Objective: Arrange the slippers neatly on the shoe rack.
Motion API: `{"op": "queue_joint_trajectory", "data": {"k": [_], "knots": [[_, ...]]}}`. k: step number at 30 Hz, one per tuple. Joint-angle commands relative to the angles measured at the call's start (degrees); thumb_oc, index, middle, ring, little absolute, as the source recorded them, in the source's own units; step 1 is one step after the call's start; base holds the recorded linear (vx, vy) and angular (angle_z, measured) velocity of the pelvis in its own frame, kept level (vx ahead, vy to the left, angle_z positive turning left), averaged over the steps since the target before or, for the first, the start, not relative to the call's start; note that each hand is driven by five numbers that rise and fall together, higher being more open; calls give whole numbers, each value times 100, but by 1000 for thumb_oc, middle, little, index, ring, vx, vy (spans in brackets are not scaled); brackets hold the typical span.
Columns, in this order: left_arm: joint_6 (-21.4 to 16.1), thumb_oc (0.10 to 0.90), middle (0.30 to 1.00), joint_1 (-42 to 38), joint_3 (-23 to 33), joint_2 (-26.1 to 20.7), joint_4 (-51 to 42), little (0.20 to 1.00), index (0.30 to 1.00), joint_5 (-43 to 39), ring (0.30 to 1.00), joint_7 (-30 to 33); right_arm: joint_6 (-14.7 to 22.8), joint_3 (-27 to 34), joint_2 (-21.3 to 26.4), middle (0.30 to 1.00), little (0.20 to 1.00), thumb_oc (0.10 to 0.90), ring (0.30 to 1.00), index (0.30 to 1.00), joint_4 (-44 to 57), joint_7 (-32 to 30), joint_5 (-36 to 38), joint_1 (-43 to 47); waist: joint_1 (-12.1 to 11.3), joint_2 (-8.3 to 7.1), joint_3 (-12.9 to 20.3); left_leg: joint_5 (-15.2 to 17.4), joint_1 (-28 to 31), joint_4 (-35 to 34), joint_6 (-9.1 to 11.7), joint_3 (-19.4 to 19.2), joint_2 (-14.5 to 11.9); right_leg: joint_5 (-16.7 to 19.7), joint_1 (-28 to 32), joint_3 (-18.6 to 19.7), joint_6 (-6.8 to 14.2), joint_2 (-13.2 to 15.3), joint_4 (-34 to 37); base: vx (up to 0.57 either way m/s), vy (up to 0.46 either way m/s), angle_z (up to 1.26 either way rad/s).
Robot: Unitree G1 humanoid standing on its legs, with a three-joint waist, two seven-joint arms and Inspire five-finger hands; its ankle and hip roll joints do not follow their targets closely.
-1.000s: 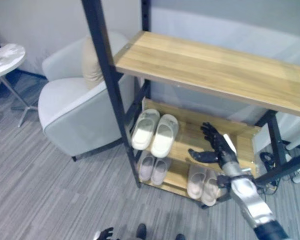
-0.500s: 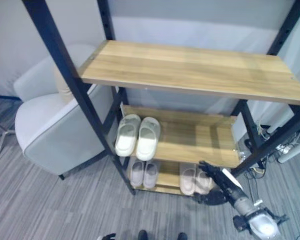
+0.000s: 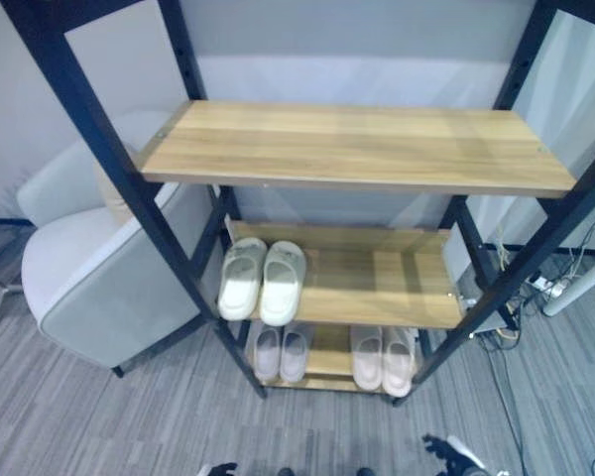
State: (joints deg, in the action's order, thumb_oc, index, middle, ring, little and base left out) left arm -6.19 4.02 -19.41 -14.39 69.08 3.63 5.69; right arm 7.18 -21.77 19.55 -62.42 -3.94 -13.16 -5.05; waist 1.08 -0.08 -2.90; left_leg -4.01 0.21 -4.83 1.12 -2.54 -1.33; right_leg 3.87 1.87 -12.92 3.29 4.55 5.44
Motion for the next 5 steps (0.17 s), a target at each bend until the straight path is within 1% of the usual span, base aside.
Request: {"op": "queue_joint_trajectory", "data": {"k": [1,3,5], "knots": [[-230,800,900,-594,-147,488,167,900,900,167,900,-128,60,-27,201,900,900,800,900,900,-17,-344,-2,390,-130,-84,24,594,237,-17,336,121,-215,-485,165,-117,295,109,-61,15,-38,1],[-218,800,900,-618,-173,480,172,900,900,181,900,-137,8,20,121,900,900,800,900,900,-305,-367,30,427,-144,-78,26,597,253,-17,332,148,-213,-507,189,-119,283,91,-62,8,-34,3],[-218,800,900,-620,-174,478,172,900,900,181,900,-137,11,20,117,900,900,800,900,900,-313,-370,30,432,-145,-79,22,598,255,-17,332,149,-213,-508,191,-120,283,91,-62,0,-5,2]]}}
